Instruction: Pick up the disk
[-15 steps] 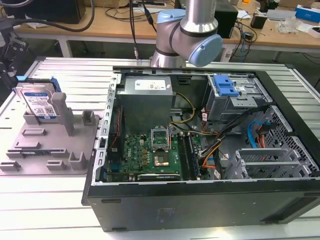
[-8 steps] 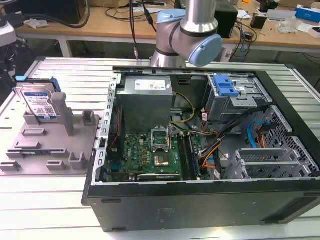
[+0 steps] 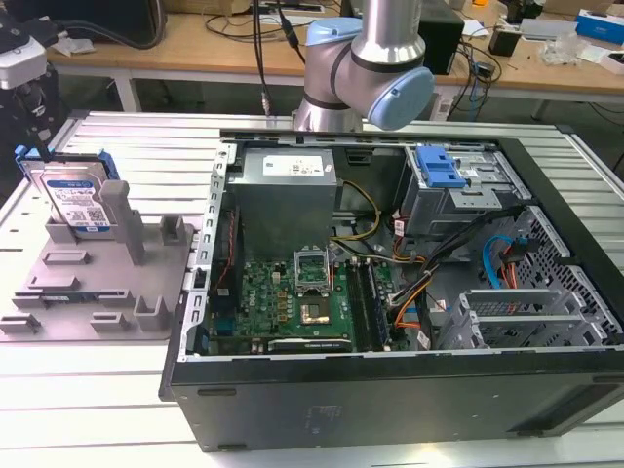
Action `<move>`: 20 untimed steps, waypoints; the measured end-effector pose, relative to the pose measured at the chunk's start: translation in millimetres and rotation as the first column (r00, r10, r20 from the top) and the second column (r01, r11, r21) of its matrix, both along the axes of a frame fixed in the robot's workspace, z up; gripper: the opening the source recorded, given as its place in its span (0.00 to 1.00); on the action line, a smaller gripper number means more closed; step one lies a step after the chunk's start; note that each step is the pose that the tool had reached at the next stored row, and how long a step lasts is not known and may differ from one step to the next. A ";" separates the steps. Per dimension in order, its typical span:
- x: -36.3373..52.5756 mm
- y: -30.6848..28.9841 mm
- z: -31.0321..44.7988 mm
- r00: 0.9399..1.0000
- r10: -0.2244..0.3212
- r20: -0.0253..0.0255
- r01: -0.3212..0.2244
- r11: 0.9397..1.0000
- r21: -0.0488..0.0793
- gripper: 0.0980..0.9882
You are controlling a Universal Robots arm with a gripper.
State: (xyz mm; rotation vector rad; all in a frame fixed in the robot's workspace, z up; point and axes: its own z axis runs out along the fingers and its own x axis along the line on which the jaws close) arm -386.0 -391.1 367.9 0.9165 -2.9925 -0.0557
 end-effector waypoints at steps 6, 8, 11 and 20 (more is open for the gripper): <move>0.1 0.0 0.0 0.992 0.126 0.000 -0.126 0.992 0.000 0.50; 0.0 0.0 0.0 0.987 0.161 0.000 -0.161 0.987 0.000 0.50; 0.0 0.0 0.0 0.977 0.213 0.001 -0.213 0.977 -0.002 0.50; 0.0 0.0 0.1 0.919 0.394 -0.001 -0.394 0.919 -0.011 0.50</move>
